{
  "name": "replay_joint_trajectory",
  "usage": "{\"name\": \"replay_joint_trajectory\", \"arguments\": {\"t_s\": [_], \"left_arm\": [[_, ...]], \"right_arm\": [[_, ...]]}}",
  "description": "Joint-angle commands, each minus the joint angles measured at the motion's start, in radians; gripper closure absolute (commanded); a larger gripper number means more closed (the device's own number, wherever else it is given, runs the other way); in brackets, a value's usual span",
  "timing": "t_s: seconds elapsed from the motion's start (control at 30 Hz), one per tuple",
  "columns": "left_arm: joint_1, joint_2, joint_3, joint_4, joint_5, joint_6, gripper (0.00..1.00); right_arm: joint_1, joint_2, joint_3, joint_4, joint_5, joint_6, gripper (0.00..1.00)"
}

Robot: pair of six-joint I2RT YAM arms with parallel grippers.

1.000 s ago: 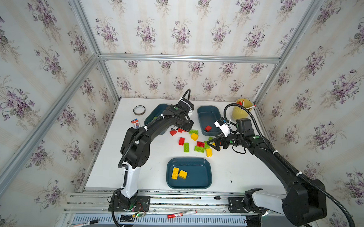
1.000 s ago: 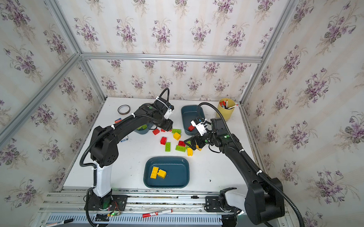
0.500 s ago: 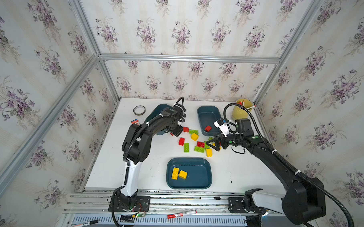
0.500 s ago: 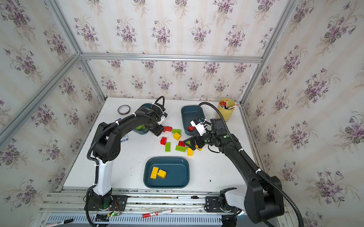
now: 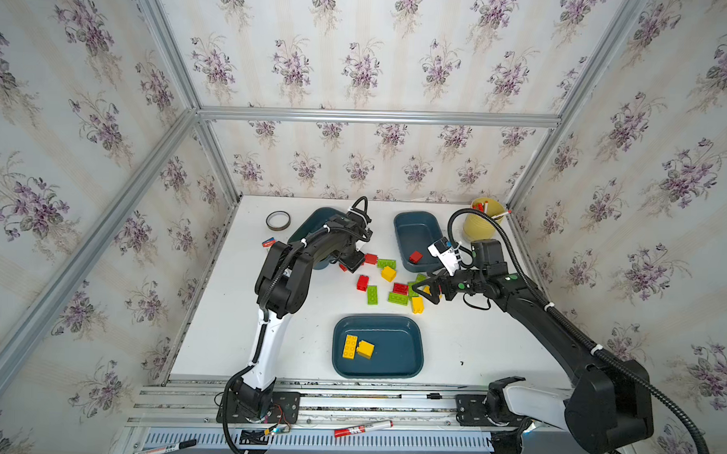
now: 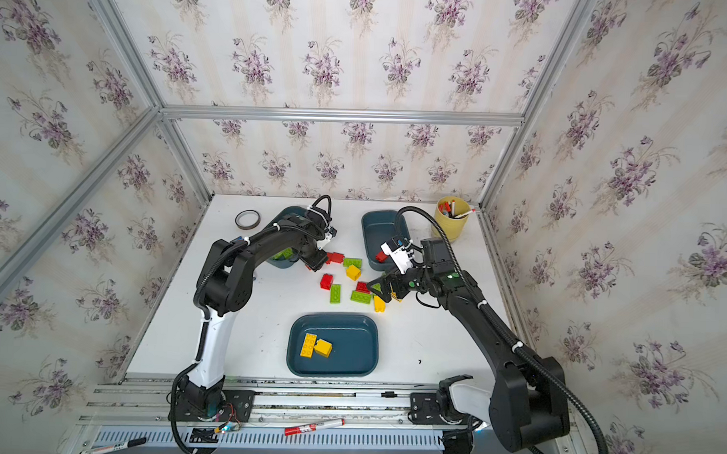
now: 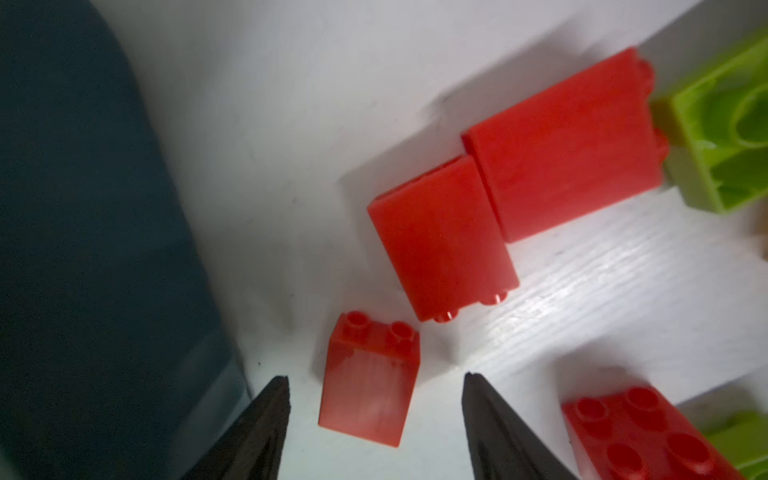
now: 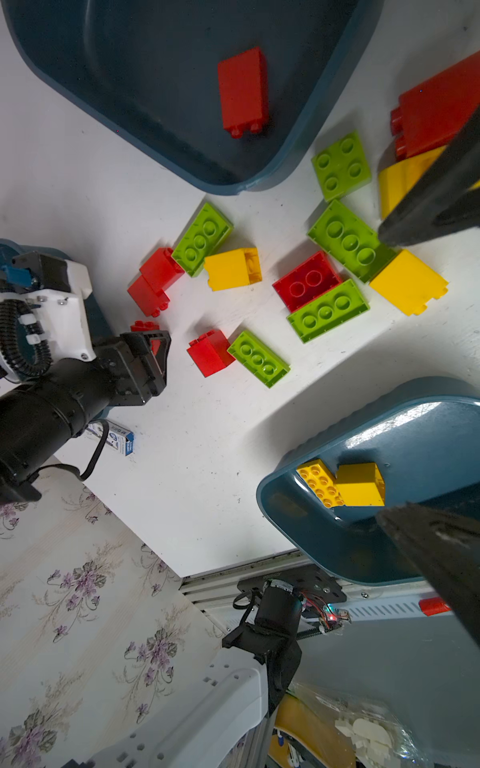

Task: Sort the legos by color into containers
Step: 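Return the left gripper to the red bricks and grasp another red brick, then carry the red brick into the bin beside the yellow cup and release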

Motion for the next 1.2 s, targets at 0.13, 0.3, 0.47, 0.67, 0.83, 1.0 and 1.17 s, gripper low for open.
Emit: {"name": "replay_joint_trajectory", "arguments": {"t_s": [0.13, 0.3, 0.47, 0.67, 0.83, 1.0, 1.17], "left_arm": [[0.005, 0.022, 0.021, -0.006, 0.029, 0.025, 0.33], [0.001, 0.021, 0.004, -0.025, 0.078, 0.019, 0.41], [0.000, 0.024, -0.016, -0.039, 0.076, 0.012, 0.55], [-0.005, 0.018, -0.010, -0.043, 0.073, 0.002, 0.67], [-0.008, -0.019, 0.004, -0.062, 0.093, -0.034, 0.71], [-0.011, -0.088, 0.032, -0.106, 0.153, -0.104, 0.70], [-0.030, -0.129, 0.091, -0.127, 0.248, -0.221, 0.69]], "right_arm": [[0.001, -0.007, -0.004, 0.012, -0.005, 0.012, 0.00], [0.001, -0.007, -0.005, 0.011, -0.003, 0.010, 0.00], [0.001, -0.008, -0.010, 0.012, -0.004, 0.012, 0.00], [0.001, -0.005, -0.014, 0.019, -0.003, 0.013, 0.00], [0.001, -0.004, -0.013, 0.023, -0.003, 0.013, 0.00], [-0.001, -0.002, -0.008, 0.033, 0.001, 0.011, 0.00], [-0.008, -0.003, -0.009, 0.053, 0.029, 0.010, 0.00]]}}
